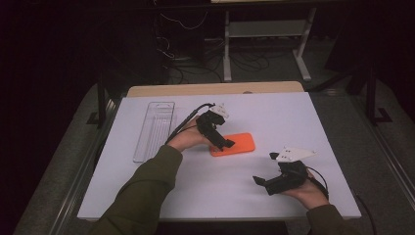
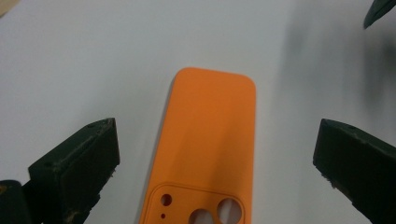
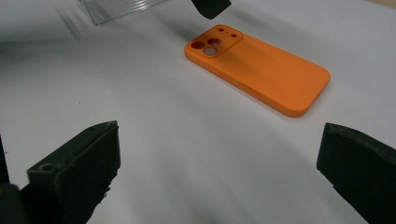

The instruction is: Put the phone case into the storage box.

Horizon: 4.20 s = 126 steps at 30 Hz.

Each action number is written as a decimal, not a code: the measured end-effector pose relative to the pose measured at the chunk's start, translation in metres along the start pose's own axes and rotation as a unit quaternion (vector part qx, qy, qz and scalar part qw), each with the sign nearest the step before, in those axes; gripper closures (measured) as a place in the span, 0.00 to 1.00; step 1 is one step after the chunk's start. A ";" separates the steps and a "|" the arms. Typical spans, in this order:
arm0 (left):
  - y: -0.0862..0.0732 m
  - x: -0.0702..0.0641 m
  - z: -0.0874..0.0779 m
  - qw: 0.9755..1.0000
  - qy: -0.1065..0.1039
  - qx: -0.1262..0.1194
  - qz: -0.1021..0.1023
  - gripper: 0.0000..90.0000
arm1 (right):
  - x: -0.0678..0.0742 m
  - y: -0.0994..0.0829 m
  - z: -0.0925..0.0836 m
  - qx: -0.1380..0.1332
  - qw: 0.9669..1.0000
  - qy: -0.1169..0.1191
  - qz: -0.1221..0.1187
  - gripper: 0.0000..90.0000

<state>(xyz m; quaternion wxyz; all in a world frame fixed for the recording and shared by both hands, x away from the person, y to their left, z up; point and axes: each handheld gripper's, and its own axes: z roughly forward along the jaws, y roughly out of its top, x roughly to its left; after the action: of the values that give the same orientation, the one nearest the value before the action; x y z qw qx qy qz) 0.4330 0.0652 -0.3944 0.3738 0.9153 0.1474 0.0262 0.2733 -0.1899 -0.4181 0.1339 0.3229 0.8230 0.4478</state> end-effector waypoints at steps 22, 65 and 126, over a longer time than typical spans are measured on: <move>-0.004 0.011 0.017 0.996 -0.014 0.085 0.021 0.00 | 0.000 0.000 -0.001 0.000 1.000 0.001 0.000 0.00; -0.011 0.008 0.045 0.986 -0.026 0.152 0.061 0.00 | 0.001 0.000 -0.002 -0.005 1.000 0.001 0.002 0.00; -0.009 0.008 0.043 0.984 -0.009 0.166 0.059 0.17 | 0.001 0.000 -0.002 -0.004 1.000 0.001 0.002 0.00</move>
<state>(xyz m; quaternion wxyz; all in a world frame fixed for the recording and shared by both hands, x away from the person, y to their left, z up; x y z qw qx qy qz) 0.4455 0.0443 -0.4322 0.2162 0.9719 0.0924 0.0149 0.2712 -0.1905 -0.4172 0.1332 0.3231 0.8209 0.4516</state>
